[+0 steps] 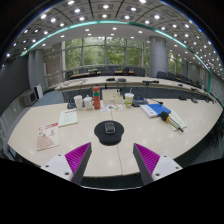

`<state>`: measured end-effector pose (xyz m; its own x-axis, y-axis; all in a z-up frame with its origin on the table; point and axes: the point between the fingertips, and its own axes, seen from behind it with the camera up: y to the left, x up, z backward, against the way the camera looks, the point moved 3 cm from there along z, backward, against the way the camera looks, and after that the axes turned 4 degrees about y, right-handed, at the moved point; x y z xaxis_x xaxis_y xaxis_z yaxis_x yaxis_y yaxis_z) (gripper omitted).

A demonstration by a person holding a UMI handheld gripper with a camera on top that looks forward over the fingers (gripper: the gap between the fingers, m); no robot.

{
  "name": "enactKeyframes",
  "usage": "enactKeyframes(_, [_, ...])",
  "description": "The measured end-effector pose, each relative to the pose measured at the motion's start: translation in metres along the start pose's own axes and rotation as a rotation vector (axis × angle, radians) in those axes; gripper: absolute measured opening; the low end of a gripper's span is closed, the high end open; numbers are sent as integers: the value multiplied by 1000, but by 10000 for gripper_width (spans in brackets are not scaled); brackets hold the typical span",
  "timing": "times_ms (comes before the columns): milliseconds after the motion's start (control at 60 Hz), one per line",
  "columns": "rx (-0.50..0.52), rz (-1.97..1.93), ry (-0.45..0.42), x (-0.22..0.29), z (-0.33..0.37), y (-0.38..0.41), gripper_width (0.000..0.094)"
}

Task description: Arrange mouse

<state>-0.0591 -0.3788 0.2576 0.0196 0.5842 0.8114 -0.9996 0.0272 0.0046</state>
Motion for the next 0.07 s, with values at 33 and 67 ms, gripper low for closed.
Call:
enactKeyframes(33, [0,-7,-1,0,3,-1,852])
enactKeyframes(67, [3,-12,1,0,5,-1,853])
